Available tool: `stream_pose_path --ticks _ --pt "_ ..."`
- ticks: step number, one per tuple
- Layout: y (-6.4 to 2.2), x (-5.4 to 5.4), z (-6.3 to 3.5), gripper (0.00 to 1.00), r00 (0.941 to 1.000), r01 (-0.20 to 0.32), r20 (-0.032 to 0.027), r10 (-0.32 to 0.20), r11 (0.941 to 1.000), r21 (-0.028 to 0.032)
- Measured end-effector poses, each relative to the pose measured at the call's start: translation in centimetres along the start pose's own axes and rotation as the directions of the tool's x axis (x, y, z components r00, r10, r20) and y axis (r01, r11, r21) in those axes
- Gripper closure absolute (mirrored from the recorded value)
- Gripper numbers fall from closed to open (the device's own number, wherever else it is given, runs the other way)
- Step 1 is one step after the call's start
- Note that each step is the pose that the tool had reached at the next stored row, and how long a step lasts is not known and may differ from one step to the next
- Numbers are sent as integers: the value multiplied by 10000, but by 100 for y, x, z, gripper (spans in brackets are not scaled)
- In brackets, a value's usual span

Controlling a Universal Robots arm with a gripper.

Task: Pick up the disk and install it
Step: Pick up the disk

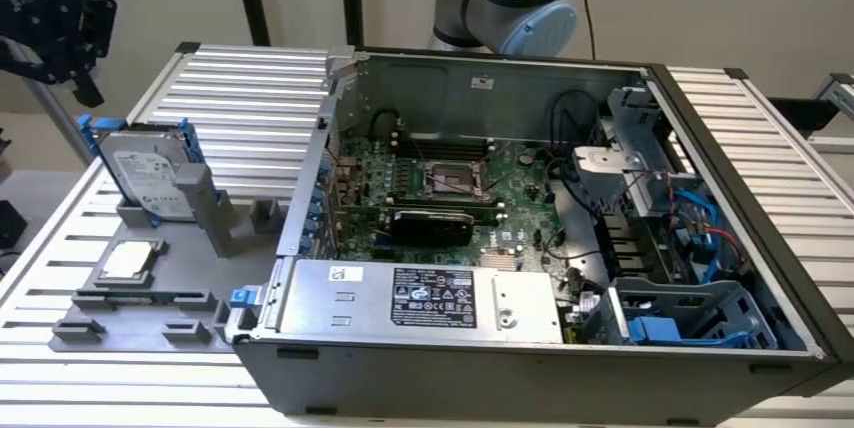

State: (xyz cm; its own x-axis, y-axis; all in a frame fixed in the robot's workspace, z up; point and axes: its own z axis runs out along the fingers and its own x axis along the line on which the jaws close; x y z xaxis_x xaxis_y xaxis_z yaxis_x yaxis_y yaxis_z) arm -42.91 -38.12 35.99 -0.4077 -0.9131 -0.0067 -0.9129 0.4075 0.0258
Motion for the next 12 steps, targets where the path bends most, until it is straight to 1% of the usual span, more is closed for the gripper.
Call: stream_pose_path --ticks 2,5,8,12 --pt "0 0 1 100 9994 336 -4 -336 9994 9" --pt "-1 0 2 100 9967 810 -8 -810 9967 26" --pt "-2 -1 4 100 9924 1228 -9 -1228 9924 47" --pt "-6 -3 3 100 9846 1748 -16 -1748 9846 67"
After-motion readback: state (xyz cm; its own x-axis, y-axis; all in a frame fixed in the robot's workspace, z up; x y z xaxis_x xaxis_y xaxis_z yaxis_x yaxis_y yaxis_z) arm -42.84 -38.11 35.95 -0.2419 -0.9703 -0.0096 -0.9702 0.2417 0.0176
